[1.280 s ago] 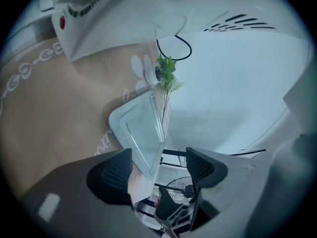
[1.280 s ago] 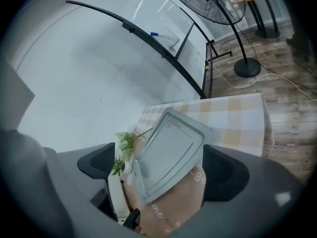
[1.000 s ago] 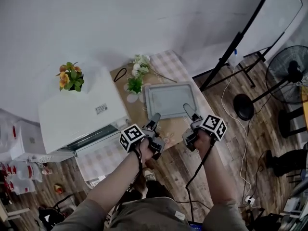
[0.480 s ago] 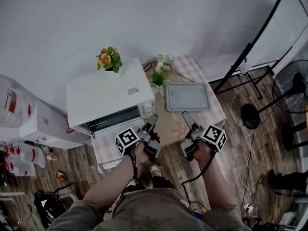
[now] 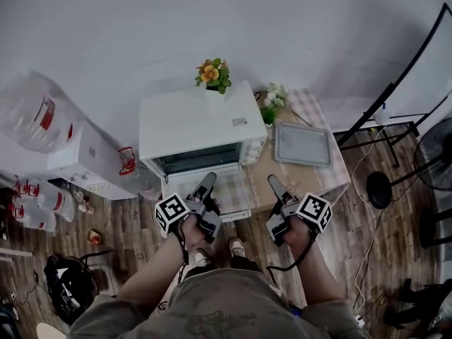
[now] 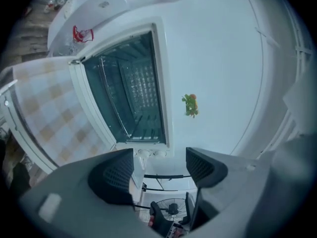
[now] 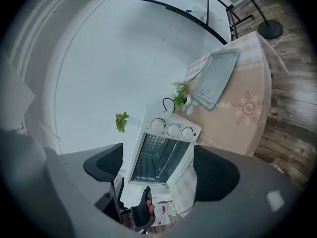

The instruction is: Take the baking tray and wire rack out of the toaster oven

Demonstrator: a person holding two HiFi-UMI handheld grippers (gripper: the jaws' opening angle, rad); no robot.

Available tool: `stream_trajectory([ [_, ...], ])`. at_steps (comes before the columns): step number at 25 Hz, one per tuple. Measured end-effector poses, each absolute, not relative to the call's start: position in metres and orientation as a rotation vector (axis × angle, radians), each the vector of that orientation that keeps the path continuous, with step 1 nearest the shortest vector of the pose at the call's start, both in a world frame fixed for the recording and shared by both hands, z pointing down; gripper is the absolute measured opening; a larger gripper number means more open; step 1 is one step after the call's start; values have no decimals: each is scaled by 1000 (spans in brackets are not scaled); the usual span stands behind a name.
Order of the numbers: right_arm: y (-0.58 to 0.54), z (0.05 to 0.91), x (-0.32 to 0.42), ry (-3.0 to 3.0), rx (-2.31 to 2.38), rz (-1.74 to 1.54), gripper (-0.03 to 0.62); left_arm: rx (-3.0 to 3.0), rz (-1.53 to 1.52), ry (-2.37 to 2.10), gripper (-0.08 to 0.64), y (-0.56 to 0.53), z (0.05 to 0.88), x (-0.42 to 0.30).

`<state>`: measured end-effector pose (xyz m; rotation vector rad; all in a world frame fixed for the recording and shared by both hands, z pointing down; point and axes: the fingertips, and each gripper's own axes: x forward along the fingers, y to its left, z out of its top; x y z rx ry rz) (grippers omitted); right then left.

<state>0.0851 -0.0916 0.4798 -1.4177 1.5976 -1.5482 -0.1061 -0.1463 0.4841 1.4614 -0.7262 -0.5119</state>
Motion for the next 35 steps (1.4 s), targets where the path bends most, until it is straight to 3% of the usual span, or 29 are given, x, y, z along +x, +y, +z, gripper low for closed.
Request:
stream_trajectory([
  [11, -93, 494, 9, 1637, -1361, -1576, 394, 1436, -681, -909, 331, -126, 503, -223],
  [15, -97, 506, -6, 1631, -1352, -1585, 375, 1407, -711, -955, 294, -124, 512, -246],
  [17, -100, 512, -10, 1621, -1344, -1589, 349, 1405, -718, -979, 225, -124, 517, -254],
  [22, -112, 519, -26, 1624, -1289, -1590, 321, 1392, -761, -975, 196, -131, 518, -264],
  [25, -118, 523, -32, 1633, -1283, -1596, 300, 1386, -760, -1022, 143, -134, 527, -274],
  [35, -161, 550, -39, 1569, -1290, -1597, 291, 1382, -760, -1047, 158, -173, 550, -269],
])
